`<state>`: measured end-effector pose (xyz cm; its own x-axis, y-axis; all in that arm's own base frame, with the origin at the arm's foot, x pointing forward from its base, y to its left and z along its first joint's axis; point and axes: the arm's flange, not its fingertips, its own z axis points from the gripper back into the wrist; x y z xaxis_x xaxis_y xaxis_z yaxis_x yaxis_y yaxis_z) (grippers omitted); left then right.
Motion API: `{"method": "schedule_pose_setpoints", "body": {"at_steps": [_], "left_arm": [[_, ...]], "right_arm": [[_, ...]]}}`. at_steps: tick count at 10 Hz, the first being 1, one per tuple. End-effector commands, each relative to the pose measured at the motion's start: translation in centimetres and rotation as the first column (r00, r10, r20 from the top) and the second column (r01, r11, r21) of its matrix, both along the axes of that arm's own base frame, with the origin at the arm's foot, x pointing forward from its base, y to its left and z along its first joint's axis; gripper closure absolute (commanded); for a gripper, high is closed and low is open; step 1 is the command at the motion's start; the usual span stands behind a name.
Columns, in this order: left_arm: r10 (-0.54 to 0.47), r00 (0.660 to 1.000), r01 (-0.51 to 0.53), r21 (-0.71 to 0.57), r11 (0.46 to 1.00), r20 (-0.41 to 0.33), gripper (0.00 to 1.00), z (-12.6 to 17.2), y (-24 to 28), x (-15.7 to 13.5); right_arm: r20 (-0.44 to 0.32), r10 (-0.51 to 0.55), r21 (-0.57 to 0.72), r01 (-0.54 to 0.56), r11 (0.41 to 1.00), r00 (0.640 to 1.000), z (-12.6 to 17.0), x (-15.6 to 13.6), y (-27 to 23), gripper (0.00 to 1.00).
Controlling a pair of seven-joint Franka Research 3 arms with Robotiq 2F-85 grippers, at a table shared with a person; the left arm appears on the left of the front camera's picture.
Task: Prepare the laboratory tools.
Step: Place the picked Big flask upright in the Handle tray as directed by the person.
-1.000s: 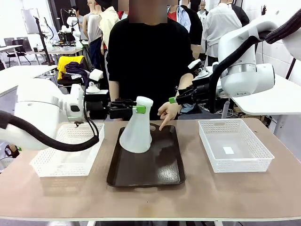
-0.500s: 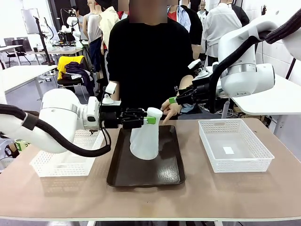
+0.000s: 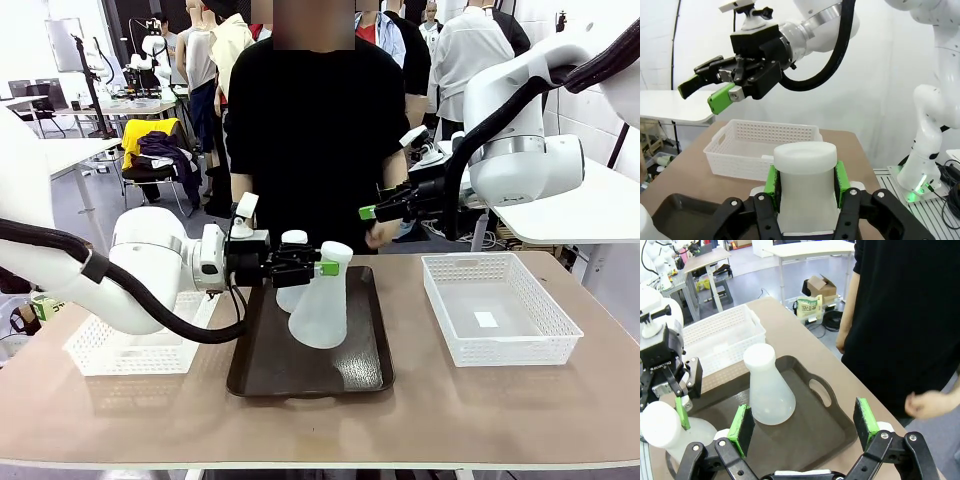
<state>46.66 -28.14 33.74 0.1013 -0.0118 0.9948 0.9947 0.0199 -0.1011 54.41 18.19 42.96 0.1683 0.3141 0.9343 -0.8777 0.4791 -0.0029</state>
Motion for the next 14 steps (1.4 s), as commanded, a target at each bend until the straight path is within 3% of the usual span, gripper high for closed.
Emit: {"method": "schedule_pose_setpoints", "body": {"at_steps": [1,2,3,6,9,11,14], "left_arm": [[0.031,0.999,-0.03,-0.031,0.999,0.016,1.0,-0.3,-0.3,0.3],[0.081,0.997,-0.081,-0.025,0.996,0.02,1.0,0.9,0.3,0.0],[0.002,1.0,-0.002,-0.003,1.0,-0.006,1.0,-0.5,0.0,0.0],[0.016,1.0,-0.016,-0.004,1.0,-0.008,1.0,-0.4,0.2,0.2],[0.042,0.995,-0.036,-0.067,0.997,0.093,1.0,-0.8,-0.2,-0.7],[-0.014,0.996,0.022,-0.08,0.997,0.092,1.0,-1.9,-1.3,-0.8],[0.088,0.986,-0.074,-0.096,0.993,0.142,1.0,-3.8,-1.9,0.1]], "right_arm": [[-0.008,0.006,-0.01,-0.006,1.0,1.0,0.1,0.4,0.1,0.0],[-0.008,0.006,-0.01,-0.006,1.0,1.0,0.1,0.4,0.1,0.0],[-0.008,0.006,-0.01,-0.006,1.0,1.0,0.1,0.4,0.1,0.0],[-0.008,0.006,-0.01,-0.006,1.0,1.0,0.1,0.4,0.1,0.0],[-0.008,0.006,-0.01,-0.006,1.0,1.0,0.1,0.4,0.1,0.0],[-0.008,0.006,-0.01,-0.006,1.0,1.0,0.1,0.4,0.1,0.0],[-0.008,0.006,-0.01,-0.006,1.0,1.0,0.1,0.4,0.1,0.0]]}}
